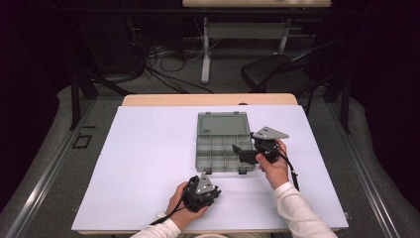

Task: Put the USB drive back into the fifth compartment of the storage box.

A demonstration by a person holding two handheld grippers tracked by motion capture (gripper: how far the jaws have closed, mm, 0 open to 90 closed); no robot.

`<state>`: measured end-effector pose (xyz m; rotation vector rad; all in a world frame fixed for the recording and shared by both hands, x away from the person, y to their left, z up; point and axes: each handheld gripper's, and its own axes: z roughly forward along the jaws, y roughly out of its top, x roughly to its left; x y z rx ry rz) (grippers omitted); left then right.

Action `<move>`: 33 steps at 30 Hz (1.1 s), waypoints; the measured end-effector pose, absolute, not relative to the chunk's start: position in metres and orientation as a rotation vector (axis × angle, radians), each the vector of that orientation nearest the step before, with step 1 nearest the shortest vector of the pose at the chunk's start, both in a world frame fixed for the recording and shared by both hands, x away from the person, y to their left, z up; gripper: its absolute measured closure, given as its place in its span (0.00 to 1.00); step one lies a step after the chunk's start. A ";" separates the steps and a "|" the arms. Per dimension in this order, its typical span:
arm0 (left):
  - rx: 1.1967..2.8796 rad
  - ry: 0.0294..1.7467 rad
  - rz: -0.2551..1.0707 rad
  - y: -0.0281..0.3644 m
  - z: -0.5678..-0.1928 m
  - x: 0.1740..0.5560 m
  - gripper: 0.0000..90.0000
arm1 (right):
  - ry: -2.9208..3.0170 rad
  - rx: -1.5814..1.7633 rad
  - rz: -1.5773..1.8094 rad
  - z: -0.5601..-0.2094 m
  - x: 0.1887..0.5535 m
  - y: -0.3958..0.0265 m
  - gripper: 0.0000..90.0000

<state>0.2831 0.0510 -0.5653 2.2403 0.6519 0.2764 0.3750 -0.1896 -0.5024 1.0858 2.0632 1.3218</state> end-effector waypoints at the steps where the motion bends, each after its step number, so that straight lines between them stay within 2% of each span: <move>1: 2.238 0.653 0.273 0.051 -0.565 0.284 0.88 | 2.056 1.086 1.327 -0.503 0.375 -0.189 0.16; 9: 2.224 0.672 0.254 0.053 -0.563 0.285 0.88 | 2.045 1.088 1.333 -0.502 0.375 -0.191 0.16; 18: 2.134 0.739 0.195 0.067 -0.548 0.295 0.88 | 2.031 1.102 1.338 -0.501 0.376 -0.194 0.16; 33: 2.032 0.798 0.229 0.086 -0.509 0.321 0.88 | 2.026 1.126 1.330 -0.501 0.377 -0.196 0.16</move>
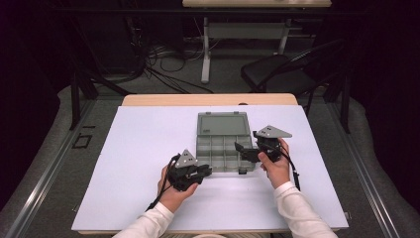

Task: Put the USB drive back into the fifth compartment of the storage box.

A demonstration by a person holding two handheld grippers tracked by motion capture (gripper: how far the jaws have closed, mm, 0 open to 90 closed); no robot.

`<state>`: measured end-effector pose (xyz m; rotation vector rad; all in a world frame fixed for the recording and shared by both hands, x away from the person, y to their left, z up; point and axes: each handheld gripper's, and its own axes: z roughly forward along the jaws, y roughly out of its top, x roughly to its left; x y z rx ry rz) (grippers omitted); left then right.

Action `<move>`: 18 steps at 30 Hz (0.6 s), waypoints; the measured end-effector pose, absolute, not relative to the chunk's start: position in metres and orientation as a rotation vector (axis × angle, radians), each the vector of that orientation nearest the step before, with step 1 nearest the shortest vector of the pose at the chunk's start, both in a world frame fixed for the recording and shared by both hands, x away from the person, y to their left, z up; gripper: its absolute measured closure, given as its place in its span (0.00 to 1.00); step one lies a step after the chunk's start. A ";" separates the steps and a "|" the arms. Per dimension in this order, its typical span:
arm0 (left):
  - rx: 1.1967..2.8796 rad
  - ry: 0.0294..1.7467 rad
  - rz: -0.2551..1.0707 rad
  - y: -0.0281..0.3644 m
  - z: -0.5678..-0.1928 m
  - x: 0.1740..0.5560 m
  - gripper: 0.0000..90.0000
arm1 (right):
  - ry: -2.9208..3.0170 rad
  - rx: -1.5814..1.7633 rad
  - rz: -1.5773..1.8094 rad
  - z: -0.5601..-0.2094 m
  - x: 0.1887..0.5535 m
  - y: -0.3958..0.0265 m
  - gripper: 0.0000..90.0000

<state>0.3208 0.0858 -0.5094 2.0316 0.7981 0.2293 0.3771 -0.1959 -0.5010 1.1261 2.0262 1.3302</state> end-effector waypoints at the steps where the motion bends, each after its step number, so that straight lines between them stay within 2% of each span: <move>1: 2.031 0.803 0.233 0.086 -0.506 0.324 0.88 | 2.027 1.125 1.329 -0.501 0.377 -0.196 0.16; 10: 2.035 0.837 0.252 0.084 -0.480 0.358 0.88 | 2.007 1.136 1.343 -0.501 0.379 -0.199 0.17; 18: 2.048 0.862 0.273 0.075 -0.478 0.374 0.88 | 2.009 1.141 1.343 -0.500 0.379 -0.201 0.17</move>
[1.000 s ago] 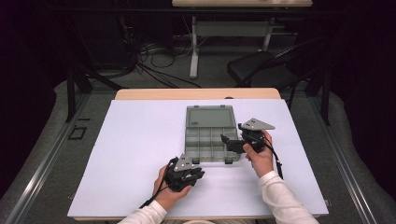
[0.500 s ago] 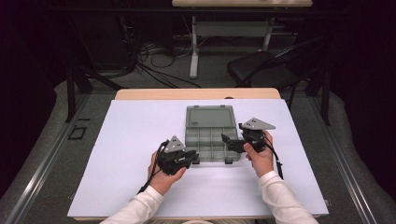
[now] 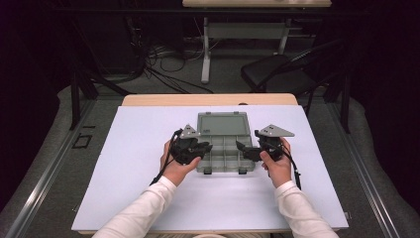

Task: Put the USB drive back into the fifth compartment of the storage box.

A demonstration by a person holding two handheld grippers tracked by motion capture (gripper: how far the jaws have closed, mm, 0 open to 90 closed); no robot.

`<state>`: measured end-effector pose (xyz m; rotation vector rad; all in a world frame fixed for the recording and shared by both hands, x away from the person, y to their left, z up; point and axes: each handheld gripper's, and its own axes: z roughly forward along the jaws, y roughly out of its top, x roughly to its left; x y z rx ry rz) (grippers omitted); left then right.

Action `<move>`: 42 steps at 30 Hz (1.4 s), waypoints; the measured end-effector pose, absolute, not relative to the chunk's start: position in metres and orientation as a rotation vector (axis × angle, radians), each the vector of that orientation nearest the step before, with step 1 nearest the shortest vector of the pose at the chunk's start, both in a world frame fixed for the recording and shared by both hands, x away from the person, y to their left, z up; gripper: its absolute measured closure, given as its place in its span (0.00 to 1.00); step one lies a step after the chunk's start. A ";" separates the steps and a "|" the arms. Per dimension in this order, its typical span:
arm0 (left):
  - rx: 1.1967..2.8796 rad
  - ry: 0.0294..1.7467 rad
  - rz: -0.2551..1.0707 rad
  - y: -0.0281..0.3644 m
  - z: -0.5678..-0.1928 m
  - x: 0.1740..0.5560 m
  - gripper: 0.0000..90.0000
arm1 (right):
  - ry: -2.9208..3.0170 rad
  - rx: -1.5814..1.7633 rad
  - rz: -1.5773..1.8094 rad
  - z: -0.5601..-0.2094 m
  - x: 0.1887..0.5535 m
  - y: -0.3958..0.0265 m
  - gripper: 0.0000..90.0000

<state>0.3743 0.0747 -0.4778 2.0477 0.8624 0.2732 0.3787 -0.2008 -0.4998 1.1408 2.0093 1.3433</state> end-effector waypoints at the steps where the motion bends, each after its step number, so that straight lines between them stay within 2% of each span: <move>1: 2.056 0.859 0.278 0.074 -0.478 0.376 0.88 | 2.009 1.141 1.344 -0.500 0.379 -0.201 0.17; 13: 2.097 0.919 0.268 0.073 -0.488 0.393 0.88 | 2.008 1.141 1.340 -0.501 0.380 -0.201 0.17; 23: 2.215 0.905 0.247 0.068 -0.505 0.392 0.88 | 2.006 1.143 1.342 -0.501 0.380 -0.202 0.17; 42: 2.258 0.940 0.246 0.070 -0.517 0.393 0.87 | 2.017 1.144 1.330 -0.502 0.380 -0.201 0.17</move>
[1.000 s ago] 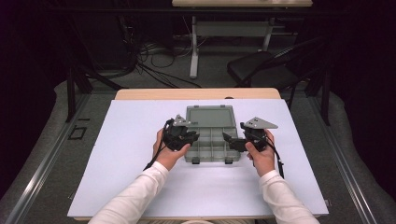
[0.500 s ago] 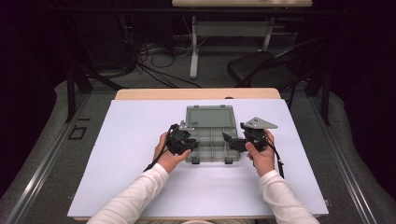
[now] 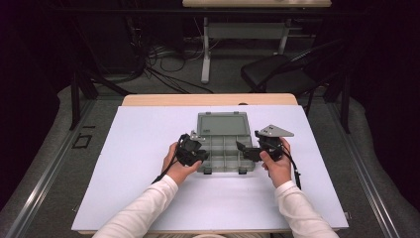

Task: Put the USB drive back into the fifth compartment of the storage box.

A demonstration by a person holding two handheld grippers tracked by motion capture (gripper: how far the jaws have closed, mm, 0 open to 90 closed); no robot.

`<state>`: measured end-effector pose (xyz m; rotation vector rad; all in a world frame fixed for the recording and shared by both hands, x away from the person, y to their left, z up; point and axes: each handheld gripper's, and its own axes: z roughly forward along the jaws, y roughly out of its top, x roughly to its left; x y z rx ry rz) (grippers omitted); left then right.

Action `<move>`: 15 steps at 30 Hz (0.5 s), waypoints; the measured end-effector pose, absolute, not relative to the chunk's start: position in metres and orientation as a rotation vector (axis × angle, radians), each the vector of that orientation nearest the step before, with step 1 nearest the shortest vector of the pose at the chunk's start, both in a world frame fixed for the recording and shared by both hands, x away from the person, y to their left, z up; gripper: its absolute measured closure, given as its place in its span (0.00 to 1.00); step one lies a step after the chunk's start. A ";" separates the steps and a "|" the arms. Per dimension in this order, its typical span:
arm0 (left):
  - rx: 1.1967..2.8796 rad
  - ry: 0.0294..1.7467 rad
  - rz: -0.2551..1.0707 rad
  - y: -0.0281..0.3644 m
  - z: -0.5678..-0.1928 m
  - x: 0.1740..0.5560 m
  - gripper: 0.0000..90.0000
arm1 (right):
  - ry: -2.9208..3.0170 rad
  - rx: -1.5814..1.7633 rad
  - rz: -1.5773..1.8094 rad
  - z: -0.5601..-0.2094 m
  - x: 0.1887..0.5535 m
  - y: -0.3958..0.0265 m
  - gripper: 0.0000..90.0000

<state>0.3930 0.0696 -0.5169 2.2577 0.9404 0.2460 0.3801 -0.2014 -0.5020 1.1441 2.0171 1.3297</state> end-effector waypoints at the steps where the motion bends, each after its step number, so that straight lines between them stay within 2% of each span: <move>1: 2.248 0.940 0.254 0.070 -0.517 0.393 0.85 | 2.015 1.142 1.330 -0.502 0.380 -0.202 0.17; 9: 2.183 0.956 0.273 0.077 -0.513 0.392 0.73 | 2.014 1.143 1.330 -0.503 0.381 -0.202 0.17; 12: 2.150 0.961 0.285 0.080 -0.513 0.394 0.62 | 2.021 1.145 1.324 -0.503 0.381 -0.201 0.17; 15: 2.107 0.990 0.222 0.083 -0.514 0.398 0.55 | 2.037 1.171 1.319 -0.503 0.382 -0.201 0.17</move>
